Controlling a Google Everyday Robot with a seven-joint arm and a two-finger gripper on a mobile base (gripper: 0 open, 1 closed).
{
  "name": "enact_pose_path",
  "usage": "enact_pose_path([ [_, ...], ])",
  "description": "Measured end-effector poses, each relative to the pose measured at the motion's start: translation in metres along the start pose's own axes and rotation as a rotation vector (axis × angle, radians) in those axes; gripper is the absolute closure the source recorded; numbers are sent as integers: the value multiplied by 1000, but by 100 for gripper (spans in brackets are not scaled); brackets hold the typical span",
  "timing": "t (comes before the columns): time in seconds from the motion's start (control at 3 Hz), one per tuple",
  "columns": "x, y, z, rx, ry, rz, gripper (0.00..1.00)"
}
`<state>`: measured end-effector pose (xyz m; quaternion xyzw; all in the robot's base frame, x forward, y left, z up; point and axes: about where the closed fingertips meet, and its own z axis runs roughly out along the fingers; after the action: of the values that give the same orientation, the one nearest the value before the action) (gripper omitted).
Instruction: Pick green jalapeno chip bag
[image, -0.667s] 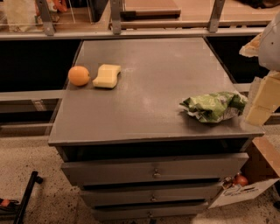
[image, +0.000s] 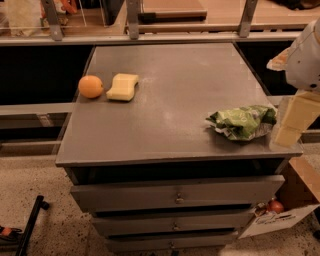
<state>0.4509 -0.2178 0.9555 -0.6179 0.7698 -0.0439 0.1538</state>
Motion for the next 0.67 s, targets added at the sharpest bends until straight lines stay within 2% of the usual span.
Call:
enact_pose_path([
  [0.33,4,-6,40,-9,26,-61,0],
  [0.67,8,-9,81,-35,59,-86,15],
])
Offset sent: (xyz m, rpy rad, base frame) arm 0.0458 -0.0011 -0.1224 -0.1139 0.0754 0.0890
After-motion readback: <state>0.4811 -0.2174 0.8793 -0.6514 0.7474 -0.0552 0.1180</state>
